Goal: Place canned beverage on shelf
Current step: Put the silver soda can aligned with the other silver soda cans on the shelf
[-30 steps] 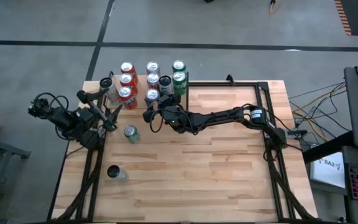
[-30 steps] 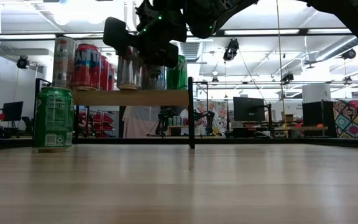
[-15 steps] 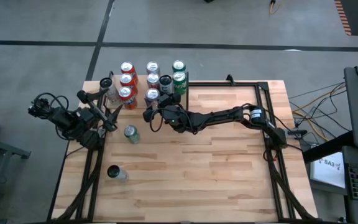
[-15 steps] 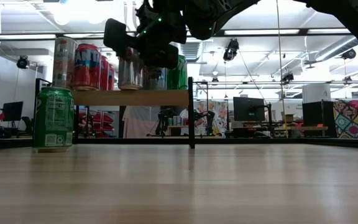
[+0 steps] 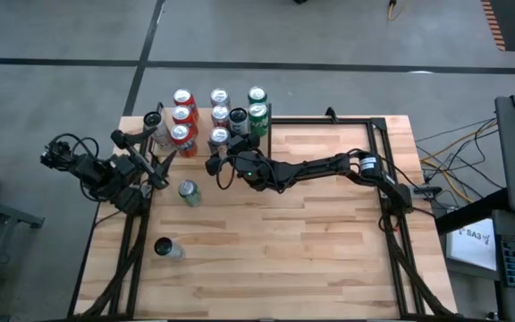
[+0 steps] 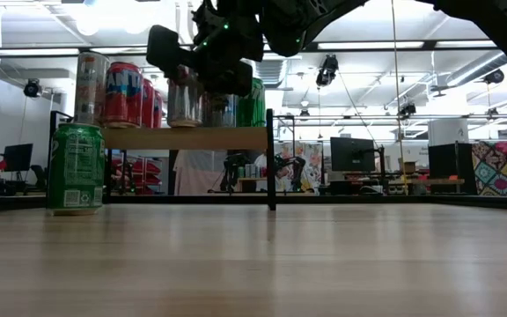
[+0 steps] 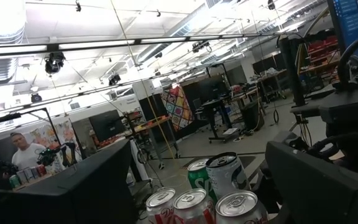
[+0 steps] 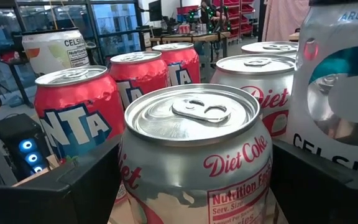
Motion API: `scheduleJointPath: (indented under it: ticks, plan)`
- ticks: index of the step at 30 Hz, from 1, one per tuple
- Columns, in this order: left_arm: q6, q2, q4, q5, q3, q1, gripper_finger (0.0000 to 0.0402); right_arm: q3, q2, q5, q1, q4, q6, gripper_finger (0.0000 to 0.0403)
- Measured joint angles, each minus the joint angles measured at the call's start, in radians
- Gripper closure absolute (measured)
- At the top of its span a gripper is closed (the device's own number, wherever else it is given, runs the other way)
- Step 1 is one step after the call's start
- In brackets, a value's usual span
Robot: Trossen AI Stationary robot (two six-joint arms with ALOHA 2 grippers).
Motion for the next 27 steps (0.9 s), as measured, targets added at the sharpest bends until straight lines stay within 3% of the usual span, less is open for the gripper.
scheduleJointPath:
  ticks: [27]
  plan:
    - [0.0, 0.001, -0.009, 0.0, 0.0, 0.0, 0.0045, 0.0, -0.006, 0.001, 0.004, 0.035, -0.042, 0.0062]
